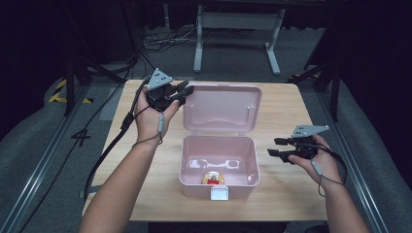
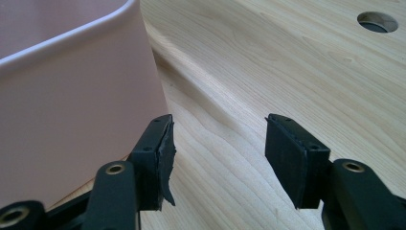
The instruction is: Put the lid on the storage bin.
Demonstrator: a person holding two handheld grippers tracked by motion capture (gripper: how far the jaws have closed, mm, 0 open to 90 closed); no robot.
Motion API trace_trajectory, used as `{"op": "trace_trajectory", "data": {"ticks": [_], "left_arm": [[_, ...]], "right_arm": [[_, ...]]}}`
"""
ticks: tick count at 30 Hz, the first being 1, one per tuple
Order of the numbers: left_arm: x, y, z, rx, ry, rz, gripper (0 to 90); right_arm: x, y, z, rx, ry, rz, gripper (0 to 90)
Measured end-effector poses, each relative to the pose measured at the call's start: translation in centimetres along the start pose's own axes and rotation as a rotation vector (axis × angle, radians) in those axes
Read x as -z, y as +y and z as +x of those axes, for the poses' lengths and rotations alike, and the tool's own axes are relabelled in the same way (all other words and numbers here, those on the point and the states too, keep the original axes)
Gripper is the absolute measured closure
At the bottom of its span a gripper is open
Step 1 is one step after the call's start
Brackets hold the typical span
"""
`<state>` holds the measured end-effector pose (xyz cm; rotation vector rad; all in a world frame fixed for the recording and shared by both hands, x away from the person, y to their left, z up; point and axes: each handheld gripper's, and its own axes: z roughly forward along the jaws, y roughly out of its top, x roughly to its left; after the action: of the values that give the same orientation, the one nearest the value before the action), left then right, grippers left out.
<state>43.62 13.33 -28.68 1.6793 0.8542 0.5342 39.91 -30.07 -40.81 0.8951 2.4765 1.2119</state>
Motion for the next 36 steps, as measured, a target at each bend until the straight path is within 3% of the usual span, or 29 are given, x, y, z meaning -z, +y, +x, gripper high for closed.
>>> {"op": "trace_trajectory", "data": {"ticks": [5,11,14,26,32,36], "left_arm": [[0.8,-0.1,-0.6,-0.029,0.003,-0.009,72.8],[1.9,-0.4,-0.9,-0.004,-0.042,-0.015,70.5],[2.4,-0.5,-1.4,-0.02,-0.044,-0.018,69.8],[4.5,-1.5,-2.8,-0.051,-0.072,-0.029,67.0],[5.2,-1.9,-3.6,-0.079,-0.063,-0.025,66.0],[5.7,-2.5,-3.7,-0.066,-0.077,-0.042,64.6]], "right_arm": [[0.0,0.0,0.0,-0.002,0.0,0.002,43.9],[0.1,0.1,0.1,0.0,0.006,-0.006,43.9],[0.2,0.1,0.2,0.001,0.005,-0.009,44.5],[3.2,1.4,1.1,-0.011,0.012,-0.06,56.4],[3.4,1.8,1.6,-0.003,0.023,-0.054,57.5],[3.6,1.9,1.9,-0.001,0.028,-0.051,58.3]]}}
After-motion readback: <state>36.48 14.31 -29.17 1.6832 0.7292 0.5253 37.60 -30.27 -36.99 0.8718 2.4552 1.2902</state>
